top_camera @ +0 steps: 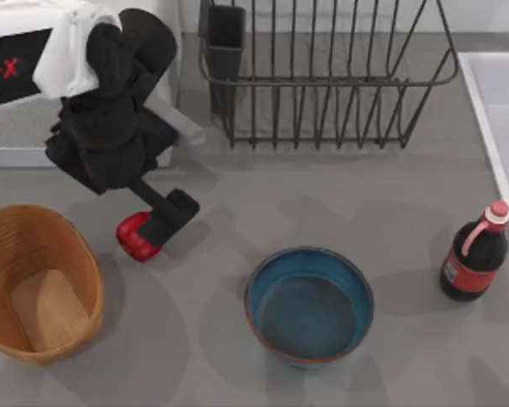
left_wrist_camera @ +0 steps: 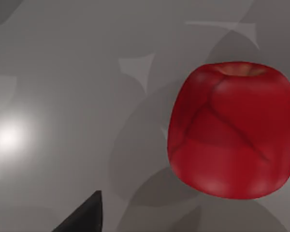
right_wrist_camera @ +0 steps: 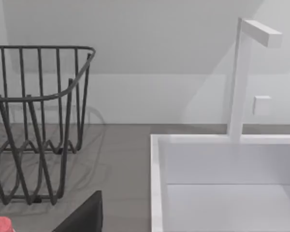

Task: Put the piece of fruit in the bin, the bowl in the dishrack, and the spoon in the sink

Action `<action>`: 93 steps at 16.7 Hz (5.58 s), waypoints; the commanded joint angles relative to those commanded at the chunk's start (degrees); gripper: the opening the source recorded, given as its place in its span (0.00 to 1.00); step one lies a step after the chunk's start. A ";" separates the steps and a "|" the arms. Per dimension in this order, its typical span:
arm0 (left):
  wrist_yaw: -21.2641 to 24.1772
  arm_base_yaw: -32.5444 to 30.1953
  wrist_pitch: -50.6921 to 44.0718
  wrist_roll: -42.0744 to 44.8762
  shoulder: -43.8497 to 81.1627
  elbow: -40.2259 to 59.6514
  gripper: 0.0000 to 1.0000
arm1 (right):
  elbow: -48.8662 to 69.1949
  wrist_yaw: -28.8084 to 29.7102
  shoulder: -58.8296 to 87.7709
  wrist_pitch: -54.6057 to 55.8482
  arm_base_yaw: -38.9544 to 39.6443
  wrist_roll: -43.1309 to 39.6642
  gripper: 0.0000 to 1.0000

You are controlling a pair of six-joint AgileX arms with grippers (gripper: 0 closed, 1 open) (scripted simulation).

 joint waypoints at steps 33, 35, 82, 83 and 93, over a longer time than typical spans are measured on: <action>0.03 0.35 13.10 1.16 8.24 -6.18 0.00 | 0.00 0.00 0.00 0.00 0.00 0.00 1.00; 0.03 0.35 13.10 1.16 8.24 -6.18 0.00 | 0.00 0.00 0.00 0.00 0.00 0.00 1.00; -15.42 -4.42 -34.42 99.07 2.37 13.86 0.00 | 0.00 0.00 0.00 0.00 0.00 0.00 1.00; -16.23 -4.61 -35.63 103.71 2.46 14.15 0.00 | 0.00 0.00 0.00 0.00 0.00 0.00 1.00; -20.17 -5.53 -41.57 126.29 2.89 15.61 0.00 | 0.00 0.00 0.00 0.00 0.00 0.00 1.00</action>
